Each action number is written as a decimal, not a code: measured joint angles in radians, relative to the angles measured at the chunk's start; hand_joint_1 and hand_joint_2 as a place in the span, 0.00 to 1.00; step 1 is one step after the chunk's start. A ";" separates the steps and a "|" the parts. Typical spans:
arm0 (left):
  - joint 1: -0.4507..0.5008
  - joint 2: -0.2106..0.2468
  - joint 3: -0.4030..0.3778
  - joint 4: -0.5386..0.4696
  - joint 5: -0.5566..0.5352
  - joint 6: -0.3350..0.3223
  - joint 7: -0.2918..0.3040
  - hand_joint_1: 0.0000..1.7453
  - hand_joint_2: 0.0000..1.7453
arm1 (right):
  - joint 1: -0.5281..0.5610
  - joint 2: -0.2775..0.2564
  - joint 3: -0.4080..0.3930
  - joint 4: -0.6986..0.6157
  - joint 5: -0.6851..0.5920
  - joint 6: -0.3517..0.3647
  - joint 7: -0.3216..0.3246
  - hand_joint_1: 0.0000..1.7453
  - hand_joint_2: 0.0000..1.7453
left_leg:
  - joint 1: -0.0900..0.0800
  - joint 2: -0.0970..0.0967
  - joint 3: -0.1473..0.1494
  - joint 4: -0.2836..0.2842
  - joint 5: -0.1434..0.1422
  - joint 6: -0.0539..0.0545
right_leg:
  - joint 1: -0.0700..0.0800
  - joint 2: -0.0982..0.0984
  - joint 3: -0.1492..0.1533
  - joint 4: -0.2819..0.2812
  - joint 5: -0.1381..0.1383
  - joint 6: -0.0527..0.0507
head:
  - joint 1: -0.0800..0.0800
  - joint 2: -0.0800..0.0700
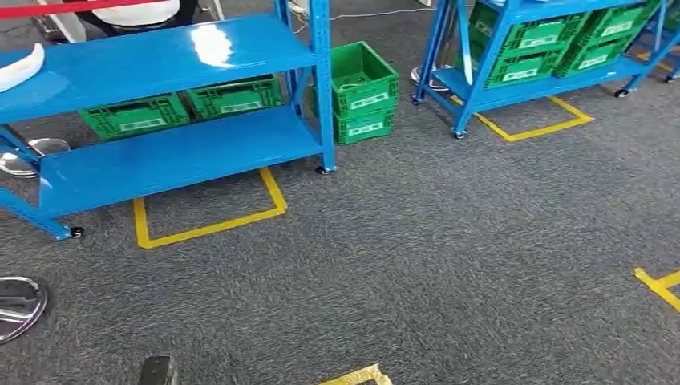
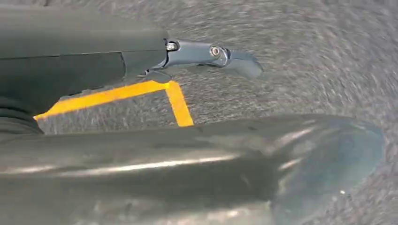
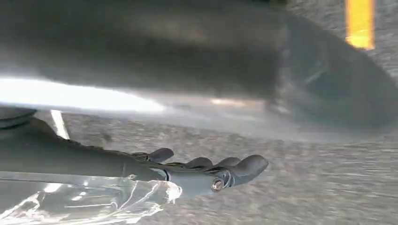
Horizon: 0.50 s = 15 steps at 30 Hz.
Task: Take the parts from the cabinet and place them on the table.
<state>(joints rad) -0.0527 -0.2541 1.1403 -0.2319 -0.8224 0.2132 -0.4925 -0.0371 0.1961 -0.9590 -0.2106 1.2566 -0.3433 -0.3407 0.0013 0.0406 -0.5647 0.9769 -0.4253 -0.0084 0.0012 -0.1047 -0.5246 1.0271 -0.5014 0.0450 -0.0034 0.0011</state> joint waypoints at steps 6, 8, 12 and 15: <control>-0.004 -0.002 0.013 0.000 0.006 -0.003 -0.005 0.00 0.00 | 0.005 0.000 -0.006 0.000 -0.006 -0.003 -0.008 0.00 0.00 | 0.003 -0.041 -0.003 0.000 0.003 0.013 | -0.005 0.097 -0.097 0.216 -0.115 0.008 | 0.011 0.000; -0.004 -0.002 0.014 0.000 0.006 -0.003 -0.005 0.00 0.00 | 0.005 0.000 -0.006 0.000 -0.006 -0.003 -0.008 0.00 0.00 | 0.003 -0.045 -0.004 0.000 0.003 0.013 | -0.005 0.099 -0.108 0.237 -0.123 0.009 | 0.011 0.000; -0.004 -0.003 0.043 -0.001 0.032 -0.043 -0.044 0.00 0.00 | 0.003 0.000 -0.024 0.000 -0.038 -0.002 -0.060 0.00 0.00 | 0.002 -0.162 -0.009 0.009 0.005 -0.010 | -0.024 0.210 -0.029 -0.002 0.026 0.002 | 0.012 0.000; 0.004 -0.003 0.050 -0.002 0.031 -0.060 -0.060 0.00 0.00 | 0.002 0.000 -0.036 0.000 -0.050 0.000 -0.082 0.00 0.00 | 0.011 -0.194 -0.022 0.001 0.018 -0.033 | -0.018 0.178 -0.026 0.001 0.031 -0.018 | 0.013 0.000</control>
<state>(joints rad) -0.0490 -0.2571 1.1906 -0.2338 -0.7916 0.1529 -0.5524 -0.0350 0.1961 -0.9949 -0.2110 1.2062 -0.3437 -0.4223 0.0125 -0.1532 -0.5865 0.9775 -0.4074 -0.0417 -0.0163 0.0732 -0.5508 1.0280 -0.4703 0.0273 0.0092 0.0011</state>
